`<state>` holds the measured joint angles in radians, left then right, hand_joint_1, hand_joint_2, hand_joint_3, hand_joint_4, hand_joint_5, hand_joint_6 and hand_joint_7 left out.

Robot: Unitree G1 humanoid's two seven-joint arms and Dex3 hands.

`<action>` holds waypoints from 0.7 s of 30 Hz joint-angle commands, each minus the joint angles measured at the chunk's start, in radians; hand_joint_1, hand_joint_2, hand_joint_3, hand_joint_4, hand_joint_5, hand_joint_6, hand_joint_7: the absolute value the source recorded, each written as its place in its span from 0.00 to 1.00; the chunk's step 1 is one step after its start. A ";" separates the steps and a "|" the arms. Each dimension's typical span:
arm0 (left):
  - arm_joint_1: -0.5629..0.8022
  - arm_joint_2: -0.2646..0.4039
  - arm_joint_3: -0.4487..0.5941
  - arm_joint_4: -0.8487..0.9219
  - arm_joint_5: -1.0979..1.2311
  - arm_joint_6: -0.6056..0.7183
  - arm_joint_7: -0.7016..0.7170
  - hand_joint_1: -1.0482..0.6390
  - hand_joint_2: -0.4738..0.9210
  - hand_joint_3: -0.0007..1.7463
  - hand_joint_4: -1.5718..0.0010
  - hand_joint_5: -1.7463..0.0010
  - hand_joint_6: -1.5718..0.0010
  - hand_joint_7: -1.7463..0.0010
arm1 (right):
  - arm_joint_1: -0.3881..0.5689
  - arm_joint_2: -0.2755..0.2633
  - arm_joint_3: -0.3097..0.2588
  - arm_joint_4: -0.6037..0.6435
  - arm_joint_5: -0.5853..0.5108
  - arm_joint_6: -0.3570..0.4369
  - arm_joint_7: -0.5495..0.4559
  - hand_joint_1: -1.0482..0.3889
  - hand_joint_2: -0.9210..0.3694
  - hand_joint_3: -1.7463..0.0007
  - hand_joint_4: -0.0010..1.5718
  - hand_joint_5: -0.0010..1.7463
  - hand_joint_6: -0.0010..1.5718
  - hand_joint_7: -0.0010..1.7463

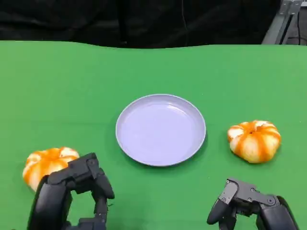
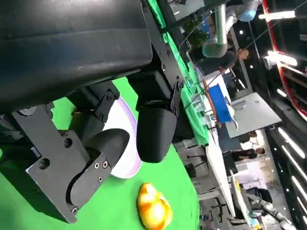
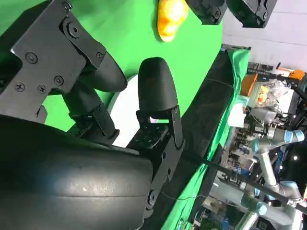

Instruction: Grasp the bread from the table and place it into the plate.

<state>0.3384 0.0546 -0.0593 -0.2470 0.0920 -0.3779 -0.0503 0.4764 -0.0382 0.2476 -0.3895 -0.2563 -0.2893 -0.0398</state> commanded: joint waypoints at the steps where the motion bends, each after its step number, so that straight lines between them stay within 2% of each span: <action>1: 0.007 0.013 0.023 -0.059 0.074 0.100 0.028 0.57 0.59 0.65 0.68 0.31 0.65 0.50 | 0.009 -0.003 -0.008 -0.020 0.016 0.006 0.002 0.71 0.56 0.07 0.57 1.00 0.52 0.84; 2: -0.003 0.048 0.030 -0.078 0.153 0.152 0.020 0.57 0.59 0.64 0.69 0.32 0.65 0.51 | 0.010 -0.001 -0.007 -0.021 0.009 0.004 -0.003 0.71 0.56 0.07 0.57 1.00 0.52 0.84; 3: -0.012 0.077 0.036 -0.095 0.221 0.196 0.012 0.47 0.68 0.47 0.80 0.33 0.75 0.57 | 0.011 0.001 -0.006 -0.021 0.006 0.002 -0.006 0.72 0.56 0.07 0.56 1.00 0.52 0.84; 4: -0.020 0.100 0.040 -0.109 0.273 0.233 0.003 0.40 0.81 0.25 0.90 0.32 0.82 0.62 | 0.011 0.002 -0.005 -0.020 0.006 0.000 -0.007 0.72 0.56 0.06 0.56 1.00 0.52 0.84; 5: -0.027 0.118 0.042 -0.120 0.309 0.262 -0.003 0.37 0.87 0.16 0.94 0.31 0.85 0.64 | 0.012 0.004 -0.004 -0.020 0.009 0.001 -0.006 0.72 0.56 0.06 0.56 1.00 0.52 0.84; 7: -0.043 0.144 0.043 -0.132 0.340 0.307 -0.017 0.33 0.92 0.07 0.98 0.33 0.87 0.67 | 0.013 0.008 0.000 -0.021 0.011 0.007 -0.006 0.72 0.56 0.06 0.56 1.00 0.52 0.84; 8: -0.048 0.154 0.044 -0.136 0.350 0.323 -0.023 0.31 0.93 0.04 0.99 0.39 0.88 0.69 | 0.013 0.010 0.001 -0.022 0.010 0.010 -0.006 0.72 0.56 0.06 0.56 1.00 0.52 0.84; 10: -0.059 0.179 0.041 -0.150 0.393 0.363 -0.035 0.30 0.94 0.03 1.00 0.42 0.88 0.70 | 0.011 0.013 0.003 -0.020 0.010 0.010 -0.007 0.72 0.56 0.05 0.56 1.00 0.52 0.85; 12: -0.080 0.217 0.036 -0.172 0.486 0.428 -0.057 0.26 0.97 0.02 1.00 0.54 0.91 0.73 | 0.006 0.015 0.005 -0.016 0.008 0.009 -0.005 0.72 0.56 0.05 0.56 1.00 0.52 0.85; 16: -0.146 0.288 0.009 -0.174 0.654 0.529 -0.115 0.24 0.97 0.01 1.00 0.68 0.95 0.77 | 0.000 0.018 0.005 -0.015 -0.001 0.013 -0.005 0.72 0.56 0.05 0.56 1.00 0.52 0.85; 21: -0.214 0.318 -0.037 -0.147 0.776 0.626 -0.189 0.24 0.98 0.01 1.00 0.71 0.94 0.79 | -0.005 0.021 0.006 -0.015 -0.018 0.020 -0.011 0.73 0.57 0.05 0.56 1.00 0.52 0.85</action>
<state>0.1581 0.3466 -0.0740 -0.4098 0.8113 0.1988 -0.1929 0.4708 -0.0164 0.2550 -0.3987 -0.2648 -0.2805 -0.0419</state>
